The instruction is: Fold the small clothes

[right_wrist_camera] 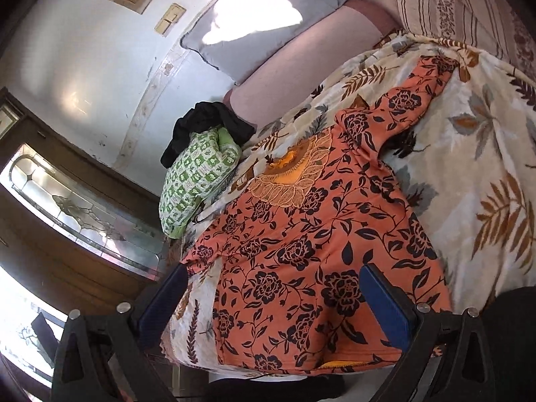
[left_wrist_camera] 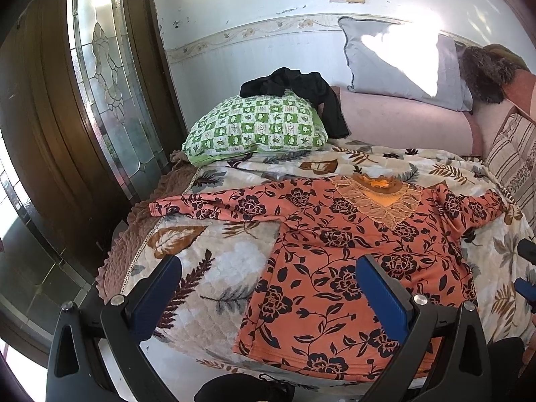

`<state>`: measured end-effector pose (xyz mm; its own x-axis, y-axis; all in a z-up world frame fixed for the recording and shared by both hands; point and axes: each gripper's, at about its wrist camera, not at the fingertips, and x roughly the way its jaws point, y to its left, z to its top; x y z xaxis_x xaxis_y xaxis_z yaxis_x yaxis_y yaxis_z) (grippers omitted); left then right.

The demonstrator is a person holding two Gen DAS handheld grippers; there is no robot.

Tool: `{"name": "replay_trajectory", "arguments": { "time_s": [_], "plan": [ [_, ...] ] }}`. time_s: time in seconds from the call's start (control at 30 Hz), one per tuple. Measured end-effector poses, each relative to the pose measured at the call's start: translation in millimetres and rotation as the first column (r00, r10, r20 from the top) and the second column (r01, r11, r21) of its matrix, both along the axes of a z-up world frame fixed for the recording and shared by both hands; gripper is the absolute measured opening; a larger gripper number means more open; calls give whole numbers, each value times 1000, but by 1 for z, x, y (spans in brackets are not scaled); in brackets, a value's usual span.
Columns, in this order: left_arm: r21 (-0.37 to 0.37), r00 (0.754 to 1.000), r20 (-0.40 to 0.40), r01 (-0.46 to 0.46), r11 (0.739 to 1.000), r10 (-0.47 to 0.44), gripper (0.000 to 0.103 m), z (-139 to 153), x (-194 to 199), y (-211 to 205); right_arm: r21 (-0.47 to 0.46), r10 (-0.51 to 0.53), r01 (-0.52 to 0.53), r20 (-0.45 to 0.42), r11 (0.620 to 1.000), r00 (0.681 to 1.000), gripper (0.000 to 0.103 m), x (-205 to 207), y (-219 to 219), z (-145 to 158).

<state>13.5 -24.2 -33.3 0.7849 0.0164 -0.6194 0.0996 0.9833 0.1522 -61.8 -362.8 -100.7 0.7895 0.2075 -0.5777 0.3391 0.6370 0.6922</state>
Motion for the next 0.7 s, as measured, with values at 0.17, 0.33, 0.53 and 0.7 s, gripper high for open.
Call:
{"name": "replay_trajectory", "arguments": {
  "time_s": [0.17,0.33,0.53,0.7],
  "plan": [
    [3,1000,6,4,1000,-4,103,0,-3,-5,-415,-45,13,-67,910,997,103,3,39,24],
    [-3,1000,3,10,1000,-10,103,1,-5,-6,-697,-10,-59,-95,714,995,103,13,88,49],
    [-11,1000,6,8,1000,-8,103,1,-5,-1,-724,17,-63,-71,687,997,103,12,107,62],
    [-13,1000,2,3,1000,-3,103,-2,-3,1,-716,22,-71,-77,694,997,103,15,113,62]
  ]
}}
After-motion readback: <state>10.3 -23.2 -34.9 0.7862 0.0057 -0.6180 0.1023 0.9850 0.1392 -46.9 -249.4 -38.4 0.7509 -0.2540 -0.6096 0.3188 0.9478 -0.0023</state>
